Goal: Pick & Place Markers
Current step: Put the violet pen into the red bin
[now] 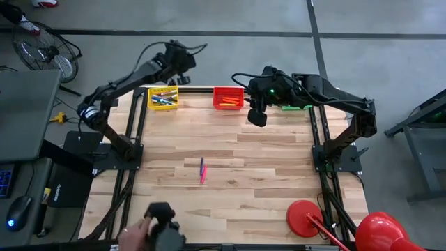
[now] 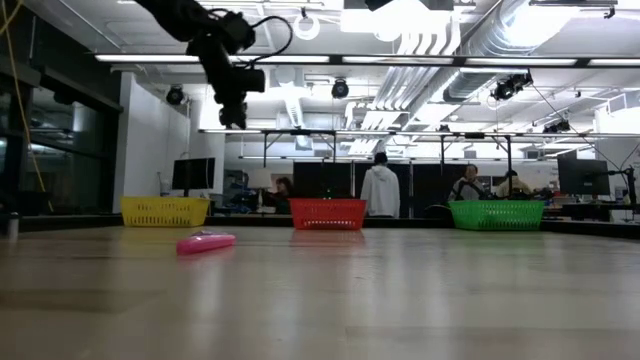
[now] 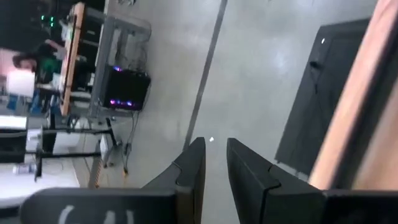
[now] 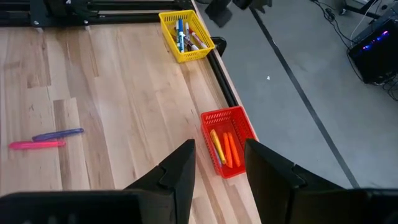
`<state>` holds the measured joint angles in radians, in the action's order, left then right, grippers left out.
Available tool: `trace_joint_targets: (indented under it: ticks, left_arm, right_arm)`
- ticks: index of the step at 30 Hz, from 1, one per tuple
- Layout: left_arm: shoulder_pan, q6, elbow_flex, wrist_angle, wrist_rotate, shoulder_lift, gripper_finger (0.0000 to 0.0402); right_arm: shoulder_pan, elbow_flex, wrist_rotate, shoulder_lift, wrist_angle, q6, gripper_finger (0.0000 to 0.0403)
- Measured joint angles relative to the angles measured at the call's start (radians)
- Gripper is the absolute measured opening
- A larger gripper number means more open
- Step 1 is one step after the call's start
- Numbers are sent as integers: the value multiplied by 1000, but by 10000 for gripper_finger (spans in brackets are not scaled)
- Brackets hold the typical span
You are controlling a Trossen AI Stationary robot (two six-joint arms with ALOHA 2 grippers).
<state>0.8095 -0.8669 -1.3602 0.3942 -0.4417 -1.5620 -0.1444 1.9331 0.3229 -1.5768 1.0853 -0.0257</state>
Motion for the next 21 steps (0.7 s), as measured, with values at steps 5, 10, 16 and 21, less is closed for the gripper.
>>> trace_joint_targets:
  ticks: [5, 10, 16, 21]
  left_arm:
    - [-126, 147, 0, 76, -122, 0, 62]
    - [-240, 296, 0, 207, -151, 0, 62]
    - [-349, 591, 0, 380, -111, 0, 62]
    - [-420, 835, 0, 511, 20, 0, 62]
  right_arm:
    - [0, 0, -6, 0, 1, -1, 126]
    - [0, 0, -46, 0, 19, -21, 126]
    - [0, 0, -49, 0, 104, -27, 126]
    - [0, 0, -49, 0, 186, -43, 126]
